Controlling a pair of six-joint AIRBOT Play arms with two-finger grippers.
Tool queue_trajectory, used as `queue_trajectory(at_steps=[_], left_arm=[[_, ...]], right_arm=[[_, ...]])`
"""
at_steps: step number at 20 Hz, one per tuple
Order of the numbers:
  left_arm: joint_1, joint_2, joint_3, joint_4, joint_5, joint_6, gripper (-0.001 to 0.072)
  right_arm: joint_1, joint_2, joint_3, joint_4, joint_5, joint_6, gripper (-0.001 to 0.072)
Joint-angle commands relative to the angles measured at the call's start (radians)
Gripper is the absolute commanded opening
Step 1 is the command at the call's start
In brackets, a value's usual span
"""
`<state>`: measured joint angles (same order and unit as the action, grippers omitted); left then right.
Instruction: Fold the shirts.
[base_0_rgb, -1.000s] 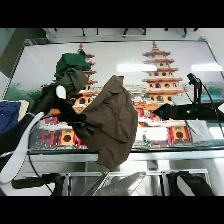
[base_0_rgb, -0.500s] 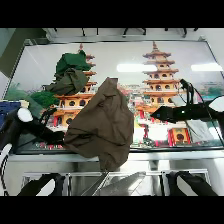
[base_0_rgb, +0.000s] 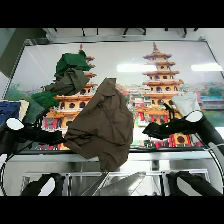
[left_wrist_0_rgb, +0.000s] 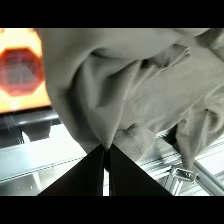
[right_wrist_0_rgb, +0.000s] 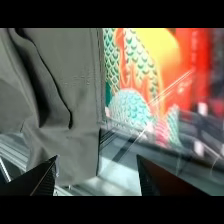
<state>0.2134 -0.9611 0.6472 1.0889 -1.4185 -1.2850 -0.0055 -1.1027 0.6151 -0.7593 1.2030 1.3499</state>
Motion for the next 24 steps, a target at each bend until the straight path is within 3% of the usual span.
queue_trajectory(at_steps=[1,5,9,10,11,14,18,20,24], left_arm=[[-0.04,0.002,0.032,-0.01,0.008,0.004,0.0016],[-0.024,0.003,0.083,-0.011,-0.001,0.002,0.0016],[-0.017,0.003,0.092,-0.008,-0.007,0.006,0.0016],[-0.016,0.003,0.092,-0.007,-0.006,0.008,0.0016],[-0.016,0.003,0.092,-0.008,-0.006,0.014,0.0016],[-0.015,0.003,0.109,-0.008,-0.024,0.022,0.0016],[-0.016,0.078,0.224,-0.013,-0.085,0.006,0.0016],[-0.016,0.159,0.296,-0.021,-0.093,-0.057,0.0015],[-0.018,0.296,0.609,-0.028,-0.046,-0.104,0.0014]], right_arm=[[0.145,-0.087,-0.033,0.093,-0.173,0.013,0.0555],[0.266,-0.254,-0.031,0.268,-0.311,-0.027,0.0554],[0.309,-0.347,-0.031,0.425,-0.335,-0.103,0.0546],[0.307,-0.349,-0.03,0.437,-0.335,-0.118,0.0387],[0.304,-0.341,-0.023,0.438,-0.322,-0.154,0.0017],[0.237,-0.254,0.016,0.365,-0.216,-0.171,0.0018],[0.104,0.078,0.131,-0.015,-0.074,0.06,0.0017],[0.088,0.249,0.263,-0.156,-0.035,0.146,0.0017],[0.089,0.393,0.623,-0.235,0.026,0.229,0.0017]])
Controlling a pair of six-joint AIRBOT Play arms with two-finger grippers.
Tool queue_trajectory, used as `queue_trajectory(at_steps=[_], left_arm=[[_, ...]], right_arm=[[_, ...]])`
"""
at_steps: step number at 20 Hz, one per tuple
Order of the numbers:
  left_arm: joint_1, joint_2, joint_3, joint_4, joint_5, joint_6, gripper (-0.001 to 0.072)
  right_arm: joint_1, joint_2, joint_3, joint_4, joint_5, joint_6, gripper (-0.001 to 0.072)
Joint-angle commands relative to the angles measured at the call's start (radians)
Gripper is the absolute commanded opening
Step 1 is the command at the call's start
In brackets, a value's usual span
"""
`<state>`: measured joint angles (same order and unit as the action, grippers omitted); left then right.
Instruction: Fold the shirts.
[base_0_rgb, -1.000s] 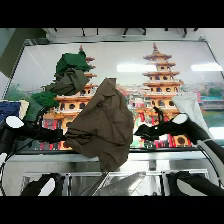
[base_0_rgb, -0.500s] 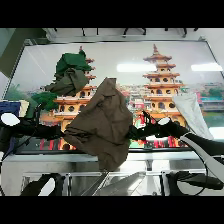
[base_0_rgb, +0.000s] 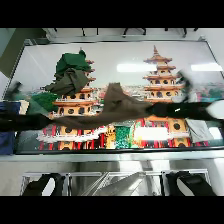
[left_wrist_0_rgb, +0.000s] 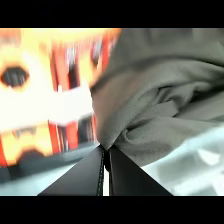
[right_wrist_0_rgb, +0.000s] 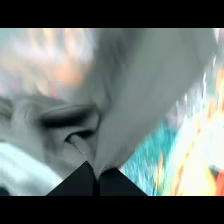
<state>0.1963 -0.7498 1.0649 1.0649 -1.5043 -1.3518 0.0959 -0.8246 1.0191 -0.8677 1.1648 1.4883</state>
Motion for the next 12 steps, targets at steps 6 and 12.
queue_trajectory(at_steps=[6,12], left_arm=[[0.0,-0.066,0.943,0.013,-0.082,-0.081,0.0014],[0.0,-0.24,1.374,0.005,-0.177,-0.126,0.0014]], right_arm=[[-0.013,0.055,0.738,-0.188,0.193,0.09,0.0017],[-0.013,-0.01,1.046,-0.188,0.251,0.091,0.0017]])
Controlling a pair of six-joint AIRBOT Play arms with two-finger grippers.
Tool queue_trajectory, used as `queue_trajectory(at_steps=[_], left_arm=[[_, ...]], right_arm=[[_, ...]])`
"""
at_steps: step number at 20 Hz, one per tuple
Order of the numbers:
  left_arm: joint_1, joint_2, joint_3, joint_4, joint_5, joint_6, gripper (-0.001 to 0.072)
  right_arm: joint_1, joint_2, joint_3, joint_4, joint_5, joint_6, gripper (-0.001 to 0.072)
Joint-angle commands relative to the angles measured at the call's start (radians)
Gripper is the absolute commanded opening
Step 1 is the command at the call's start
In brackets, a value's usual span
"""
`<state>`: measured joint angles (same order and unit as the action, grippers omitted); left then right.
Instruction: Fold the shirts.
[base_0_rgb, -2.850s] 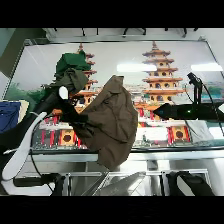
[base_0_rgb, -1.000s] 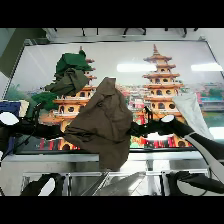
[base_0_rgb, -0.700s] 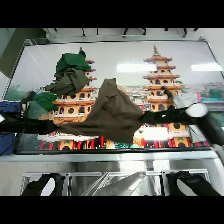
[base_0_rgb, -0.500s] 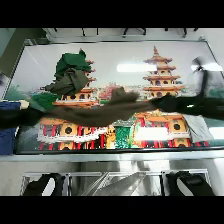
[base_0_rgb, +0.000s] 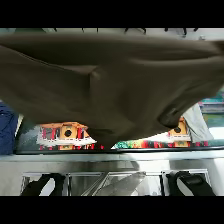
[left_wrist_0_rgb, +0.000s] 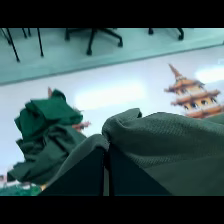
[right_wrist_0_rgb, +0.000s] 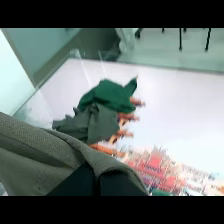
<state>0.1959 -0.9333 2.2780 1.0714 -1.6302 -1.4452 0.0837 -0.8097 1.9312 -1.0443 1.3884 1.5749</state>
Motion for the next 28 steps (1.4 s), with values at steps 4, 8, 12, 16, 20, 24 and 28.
queue_trajectory(at_steps=[4,8,12,16,20,24,28], left_arm=[[0.0,0.054,-0.127,0.008,-0.038,-0.033,0.0014],[0.0,0.147,-0.694,0.004,0.14,0.053,0.0014],[-0.044,-0.028,-0.973,-0.018,0.273,0.153,0.0015],[-0.218,-0.355,-1.025,0.057,0.472,0.315,0.0015],[-0.351,-0.65,-0.805,0.232,0.486,0.3,0.0015],[-0.373,-0.75,-0.623,0.299,0.544,0.249,0.0015],[-0.357,-0.764,-0.554,0.288,0.556,0.245,0.0291]], right_arm=[[-0.001,-0.039,0.148,-0.125,0.053,0.005,0.0017],[-0.001,-0.182,0.098,-0.237,0.057,0.012,0.0018],[-0.003,-0.382,-0.129,-0.241,0.005,0.039,0.0019],[-0.008,-0.663,-0.218,-0.238,-0.196,-0.028,0.0019],[-0.008,-0.862,-0.218,-0.131,-0.422,-0.034,0.0018],[-0.007,-0.893,-0.218,-0.092,-0.647,-0.035,0.0019],[-0.007,-0.895,-0.218,-0.092,-0.688,-0.034,0.0136]])
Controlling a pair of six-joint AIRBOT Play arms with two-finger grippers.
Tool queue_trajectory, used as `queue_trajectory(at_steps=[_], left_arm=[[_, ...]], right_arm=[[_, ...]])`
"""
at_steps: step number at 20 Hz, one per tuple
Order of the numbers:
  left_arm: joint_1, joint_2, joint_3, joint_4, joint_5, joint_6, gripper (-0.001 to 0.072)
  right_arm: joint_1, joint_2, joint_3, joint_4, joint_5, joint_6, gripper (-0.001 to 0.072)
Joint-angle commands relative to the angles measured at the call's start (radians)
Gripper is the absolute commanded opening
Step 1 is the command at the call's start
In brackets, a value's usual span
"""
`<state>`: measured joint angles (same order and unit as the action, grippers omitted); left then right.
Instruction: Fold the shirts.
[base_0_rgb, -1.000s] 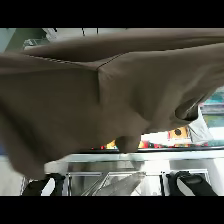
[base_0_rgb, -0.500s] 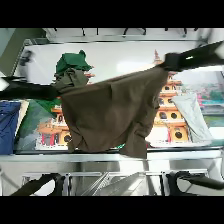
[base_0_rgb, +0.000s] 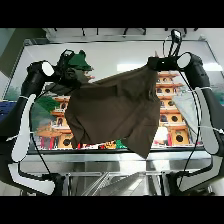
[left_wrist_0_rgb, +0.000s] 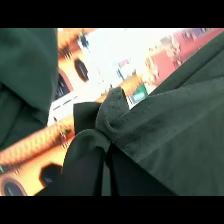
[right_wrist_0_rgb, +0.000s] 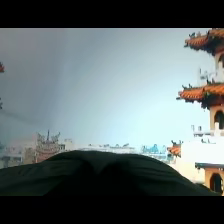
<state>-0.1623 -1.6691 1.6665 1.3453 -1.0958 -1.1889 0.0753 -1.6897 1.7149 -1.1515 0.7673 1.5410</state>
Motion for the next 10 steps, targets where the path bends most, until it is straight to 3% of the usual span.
queue_trajectory(at_steps=[1,2,6,8,10], left_arm=[[0.008,-0.024,0.061,0.016,0.014,-0.048,0.0596],[0.026,-0.015,0.074,0.018,-0.025,-0.075,0.0673],[0.163,0.106,0.072,0.04,-0.3,-0.157,0.067],[0.239,0.248,-0.117,0.003,-0.341,-0.166,0.065],[0.29,0.401,-0.393,-0.05,-0.327,-0.169,0.0655]], right_arm=[[0.001,-0.013,-0.002,0.014,-0.039,0.0,0.0572],[-0.003,-0.008,0.002,0.011,0.014,0.0,0.0709],[-0.079,0.072,0.023,-0.007,0.388,0.0,0.0708],[-0.121,0.122,0.021,-0.006,0.583,-0.005,0.0708],[-0.13,0.18,0.003,0.002,0.678,-0.037,0.0708]])
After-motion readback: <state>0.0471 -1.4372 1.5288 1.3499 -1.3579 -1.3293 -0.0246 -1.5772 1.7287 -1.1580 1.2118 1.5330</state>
